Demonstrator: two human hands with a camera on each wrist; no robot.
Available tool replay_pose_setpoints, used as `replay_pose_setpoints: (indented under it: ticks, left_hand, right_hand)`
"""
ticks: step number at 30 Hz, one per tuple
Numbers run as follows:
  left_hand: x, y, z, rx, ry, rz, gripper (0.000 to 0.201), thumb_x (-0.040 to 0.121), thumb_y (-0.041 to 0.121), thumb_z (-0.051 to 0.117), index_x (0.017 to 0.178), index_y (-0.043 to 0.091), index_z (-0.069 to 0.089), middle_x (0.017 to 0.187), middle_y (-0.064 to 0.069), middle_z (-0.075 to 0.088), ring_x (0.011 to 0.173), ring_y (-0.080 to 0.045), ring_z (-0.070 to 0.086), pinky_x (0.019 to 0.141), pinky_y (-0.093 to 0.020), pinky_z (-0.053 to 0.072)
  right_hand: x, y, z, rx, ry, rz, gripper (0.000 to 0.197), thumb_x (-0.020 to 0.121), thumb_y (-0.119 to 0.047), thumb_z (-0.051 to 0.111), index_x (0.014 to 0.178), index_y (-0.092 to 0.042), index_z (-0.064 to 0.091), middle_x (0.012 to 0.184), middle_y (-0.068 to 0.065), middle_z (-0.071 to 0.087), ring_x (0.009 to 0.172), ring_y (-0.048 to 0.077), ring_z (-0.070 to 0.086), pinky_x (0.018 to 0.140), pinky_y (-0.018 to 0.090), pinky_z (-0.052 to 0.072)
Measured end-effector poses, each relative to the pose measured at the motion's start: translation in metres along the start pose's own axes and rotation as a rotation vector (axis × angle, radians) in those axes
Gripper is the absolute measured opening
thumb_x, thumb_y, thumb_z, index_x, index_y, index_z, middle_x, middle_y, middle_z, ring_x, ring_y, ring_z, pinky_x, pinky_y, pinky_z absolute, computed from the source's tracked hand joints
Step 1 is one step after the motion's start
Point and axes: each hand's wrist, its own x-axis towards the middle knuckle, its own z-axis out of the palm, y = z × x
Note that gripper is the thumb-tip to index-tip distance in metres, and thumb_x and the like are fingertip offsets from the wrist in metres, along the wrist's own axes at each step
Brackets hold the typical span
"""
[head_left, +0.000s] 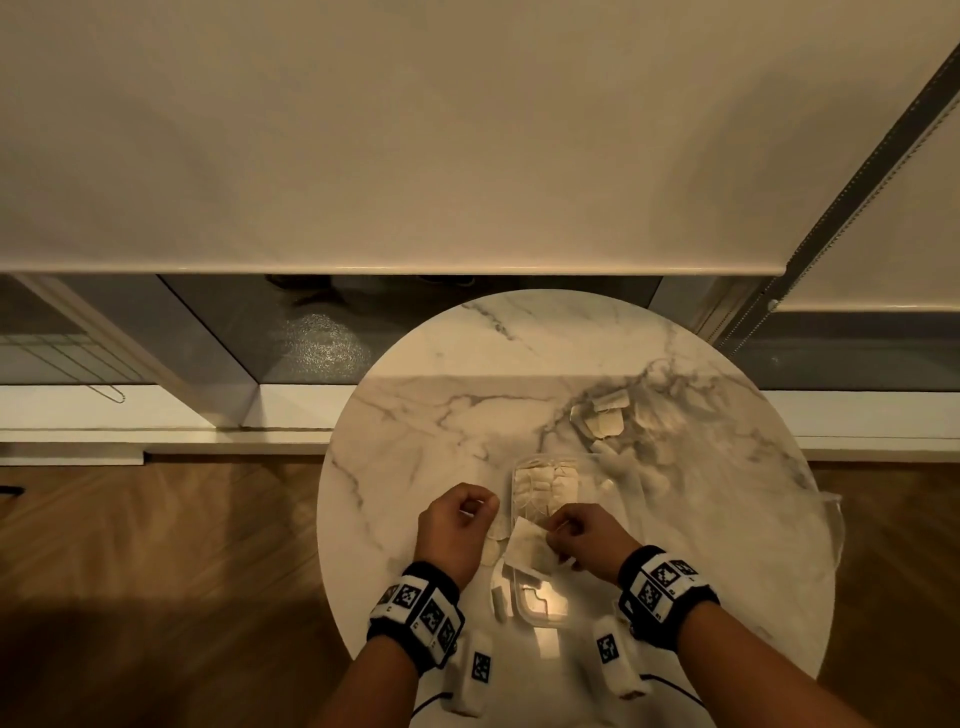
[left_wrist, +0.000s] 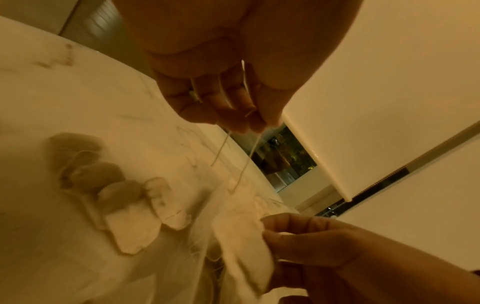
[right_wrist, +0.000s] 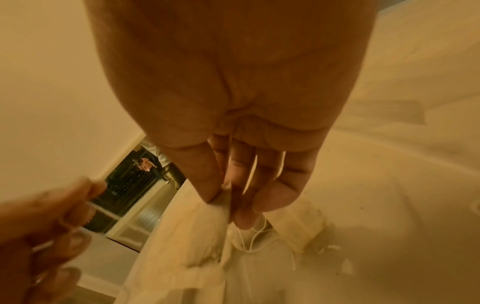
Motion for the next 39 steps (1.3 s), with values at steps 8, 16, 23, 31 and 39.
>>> replay_pose_setpoints:
  ticks: [8, 16, 23, 31, 39]
  left_hand:
    - [0.005, 0.036, 0.016, -0.019, -0.141, 0.153, 0.004, 0.084, 0.026, 0.074, 0.083, 0.029, 0.071, 0.076, 0.008, 0.068, 0.063, 0.004, 0.056, 0.060, -0.011, 0.046]
    - [0.019, 0.030, 0.032, 0.185, -0.095, 0.171, 0.027, 0.093, 0.034, 0.060, 0.120, 0.027, 0.061, 0.113, 0.012, 0.057, 0.097, -0.008, 0.057, 0.085, -0.022, 0.047]
    - [0.016, -0.014, 0.031, 0.343, -0.138, -0.035, 0.036, 0.088, 0.020, 0.065, 0.122, 0.022, 0.057, 0.121, -0.002, 0.056, 0.105, -0.017, 0.058, 0.094, -0.028, 0.048]
    - [0.005, -0.037, 0.036, 0.352, -0.170, -0.102, 0.041, 0.083, 0.026, 0.071, 0.121, 0.025, 0.057, 0.114, 0.003, 0.061, 0.100, -0.014, 0.060, 0.091, -0.028, 0.050]
    - [0.005, -0.039, 0.037, 0.335, -0.152, -0.092, 0.040, 0.084, 0.026, 0.071, 0.121, 0.023, 0.056, 0.110, 0.005, 0.058, 0.099, -0.012, 0.058, 0.090, -0.024, 0.049]
  right_hand:
    - [0.000, 0.002, 0.002, -0.003, -0.091, -0.027, 0.021, 0.090, 0.000, 0.061, 0.103, -0.016, 0.061, 0.077, 0.004, 0.061, 0.063, 0.012, 0.066, 0.056, 0.023, 0.054]
    - [0.011, 0.013, -0.002, -0.008, 0.043, 0.135, 0.017, 0.085, 0.002, 0.061, 0.092, -0.013, 0.063, 0.077, 0.009, 0.064, 0.065, 0.020, 0.061, 0.049, 0.024, 0.049]
    - [0.020, 0.016, 0.007, -0.040, 0.108, 0.185, 0.015, 0.077, -0.008, 0.068, 0.083, -0.021, 0.065, 0.077, 0.002, 0.065, 0.072, 0.021, 0.064, 0.067, 0.032, 0.055]
    - [0.028, 0.005, 0.016, -0.172, 0.140, 0.186, 0.010, 0.079, -0.009, 0.068, 0.078, -0.018, 0.064, 0.075, 0.005, 0.072, 0.069, 0.020, 0.071, 0.066, 0.031, 0.061]
    - [0.031, -0.002, 0.015, -0.195, 0.180, 0.198, 0.009, 0.082, -0.011, 0.072, 0.090, -0.011, 0.067, 0.080, 0.005, 0.071, 0.059, 0.013, 0.068, 0.049, 0.019, 0.053]
